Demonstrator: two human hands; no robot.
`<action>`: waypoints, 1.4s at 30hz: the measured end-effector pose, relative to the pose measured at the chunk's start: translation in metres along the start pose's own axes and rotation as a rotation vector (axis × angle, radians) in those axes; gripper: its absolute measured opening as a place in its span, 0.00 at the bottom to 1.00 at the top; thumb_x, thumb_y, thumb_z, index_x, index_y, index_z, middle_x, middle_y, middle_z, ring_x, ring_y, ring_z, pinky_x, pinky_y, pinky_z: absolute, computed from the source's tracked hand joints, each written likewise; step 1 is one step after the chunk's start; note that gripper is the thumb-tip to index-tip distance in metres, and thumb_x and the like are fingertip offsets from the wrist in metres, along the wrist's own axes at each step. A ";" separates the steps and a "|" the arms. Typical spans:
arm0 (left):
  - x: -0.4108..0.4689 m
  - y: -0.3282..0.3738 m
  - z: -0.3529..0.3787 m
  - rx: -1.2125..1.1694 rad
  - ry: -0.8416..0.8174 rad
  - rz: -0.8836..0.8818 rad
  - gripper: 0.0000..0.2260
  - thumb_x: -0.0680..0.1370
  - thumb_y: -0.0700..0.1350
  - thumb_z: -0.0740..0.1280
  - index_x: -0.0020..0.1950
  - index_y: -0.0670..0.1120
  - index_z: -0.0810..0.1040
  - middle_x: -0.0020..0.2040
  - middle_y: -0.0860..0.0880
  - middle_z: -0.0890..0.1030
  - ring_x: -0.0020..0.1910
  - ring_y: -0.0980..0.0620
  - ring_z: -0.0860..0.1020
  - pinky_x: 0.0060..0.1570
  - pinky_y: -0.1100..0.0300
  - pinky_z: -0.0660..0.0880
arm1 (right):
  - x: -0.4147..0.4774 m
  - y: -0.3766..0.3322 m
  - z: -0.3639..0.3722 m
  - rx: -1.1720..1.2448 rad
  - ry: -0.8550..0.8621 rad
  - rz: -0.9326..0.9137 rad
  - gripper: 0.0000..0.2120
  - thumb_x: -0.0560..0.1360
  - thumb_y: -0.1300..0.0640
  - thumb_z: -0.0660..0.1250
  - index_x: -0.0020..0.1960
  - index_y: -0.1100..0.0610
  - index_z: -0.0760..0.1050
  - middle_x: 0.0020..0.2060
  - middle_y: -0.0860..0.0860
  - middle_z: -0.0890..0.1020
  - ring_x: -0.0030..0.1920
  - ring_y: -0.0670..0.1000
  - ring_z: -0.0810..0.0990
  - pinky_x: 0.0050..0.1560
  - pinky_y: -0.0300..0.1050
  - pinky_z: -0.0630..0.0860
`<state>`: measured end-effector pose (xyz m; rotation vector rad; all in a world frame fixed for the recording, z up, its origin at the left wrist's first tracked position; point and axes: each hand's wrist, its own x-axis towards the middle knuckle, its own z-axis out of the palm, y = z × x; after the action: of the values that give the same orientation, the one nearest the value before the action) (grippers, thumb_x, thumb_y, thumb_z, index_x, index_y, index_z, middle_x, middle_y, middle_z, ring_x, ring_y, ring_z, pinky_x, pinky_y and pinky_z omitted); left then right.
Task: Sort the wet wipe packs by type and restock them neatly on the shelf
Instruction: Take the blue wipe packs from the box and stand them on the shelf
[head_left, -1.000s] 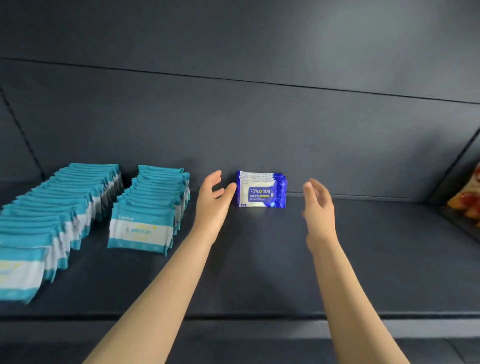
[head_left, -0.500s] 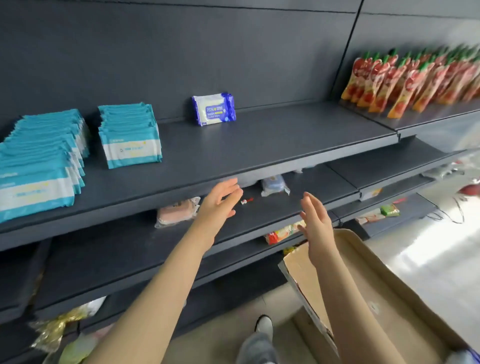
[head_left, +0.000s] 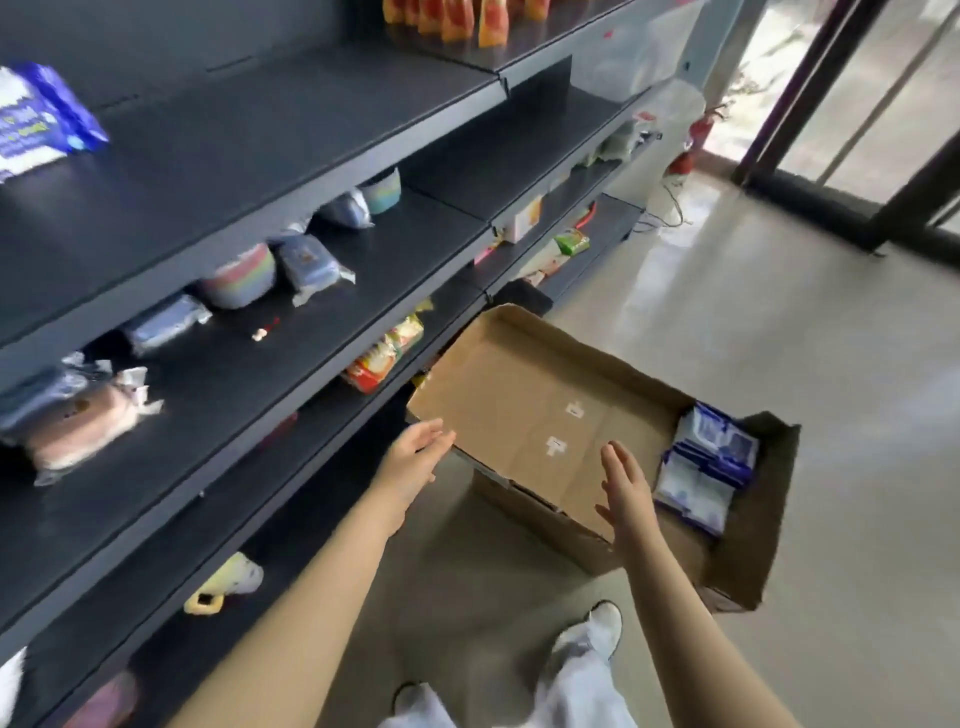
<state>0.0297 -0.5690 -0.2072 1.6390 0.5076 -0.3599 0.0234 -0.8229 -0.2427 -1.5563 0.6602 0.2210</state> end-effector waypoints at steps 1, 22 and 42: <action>0.007 0.000 0.018 0.010 -0.025 -0.017 0.13 0.81 0.51 0.66 0.65 0.54 0.73 0.61 0.54 0.76 0.63 0.51 0.74 0.61 0.51 0.74 | 0.008 0.005 -0.020 0.010 0.024 0.030 0.27 0.81 0.41 0.59 0.77 0.48 0.61 0.75 0.51 0.66 0.74 0.58 0.65 0.66 0.54 0.68; 0.199 -0.109 0.386 0.312 -0.307 -0.363 0.11 0.80 0.51 0.66 0.62 0.54 0.74 0.62 0.51 0.76 0.61 0.52 0.76 0.59 0.54 0.75 | 0.268 0.156 -0.265 0.011 0.284 0.481 0.25 0.82 0.43 0.59 0.76 0.52 0.64 0.73 0.51 0.69 0.71 0.53 0.68 0.72 0.58 0.66; 0.357 -0.238 0.531 0.513 -0.333 -0.313 0.13 0.77 0.44 0.71 0.60 0.43 0.75 0.55 0.48 0.80 0.48 0.53 0.79 0.43 0.65 0.73 | 0.397 0.263 -0.252 -0.218 0.539 0.371 0.20 0.77 0.52 0.71 0.67 0.52 0.71 0.61 0.51 0.75 0.58 0.50 0.77 0.63 0.52 0.75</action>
<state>0.2406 -1.0326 -0.6617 1.9359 0.4376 -1.0465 0.1431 -1.1635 -0.6428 -1.7049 1.3906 0.1510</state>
